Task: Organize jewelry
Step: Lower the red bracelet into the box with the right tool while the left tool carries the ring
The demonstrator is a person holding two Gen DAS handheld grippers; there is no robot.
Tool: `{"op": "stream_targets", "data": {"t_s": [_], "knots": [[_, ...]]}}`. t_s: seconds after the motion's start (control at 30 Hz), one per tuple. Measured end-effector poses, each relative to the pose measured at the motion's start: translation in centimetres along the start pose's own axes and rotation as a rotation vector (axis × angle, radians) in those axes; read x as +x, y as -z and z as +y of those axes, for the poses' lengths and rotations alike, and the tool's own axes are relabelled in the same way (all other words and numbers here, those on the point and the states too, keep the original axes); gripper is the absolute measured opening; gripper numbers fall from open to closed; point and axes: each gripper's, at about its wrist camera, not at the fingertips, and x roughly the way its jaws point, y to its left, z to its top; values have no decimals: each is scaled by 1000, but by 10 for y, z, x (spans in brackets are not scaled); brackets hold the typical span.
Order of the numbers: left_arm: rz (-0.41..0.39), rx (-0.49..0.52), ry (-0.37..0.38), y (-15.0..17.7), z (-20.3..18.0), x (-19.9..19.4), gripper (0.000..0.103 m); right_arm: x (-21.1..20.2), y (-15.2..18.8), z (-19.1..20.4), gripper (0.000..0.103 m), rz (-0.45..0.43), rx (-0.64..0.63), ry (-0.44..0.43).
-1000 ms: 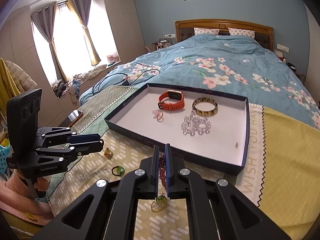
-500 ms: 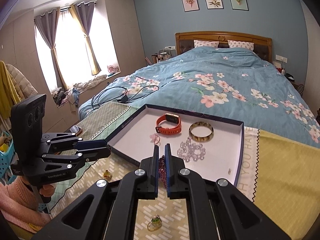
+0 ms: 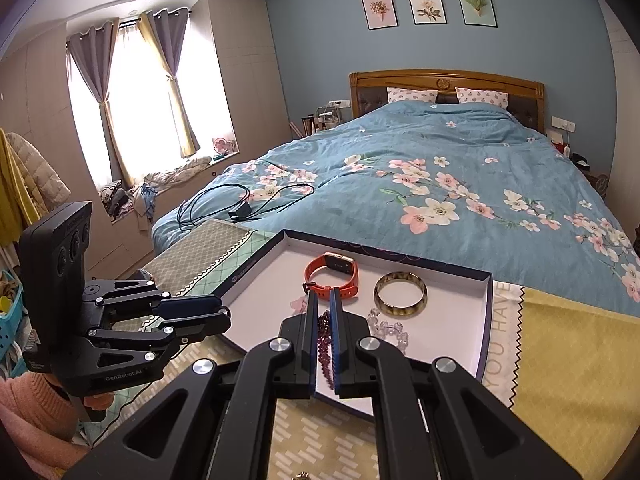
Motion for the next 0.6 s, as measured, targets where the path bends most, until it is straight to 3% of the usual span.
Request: {"op": "stream_targets", "data": {"t_s": [0.6], "knots": [[47, 5, -29, -7, 6, 36, 22, 42, 1, -18, 4, 53, 79, -13]]}}
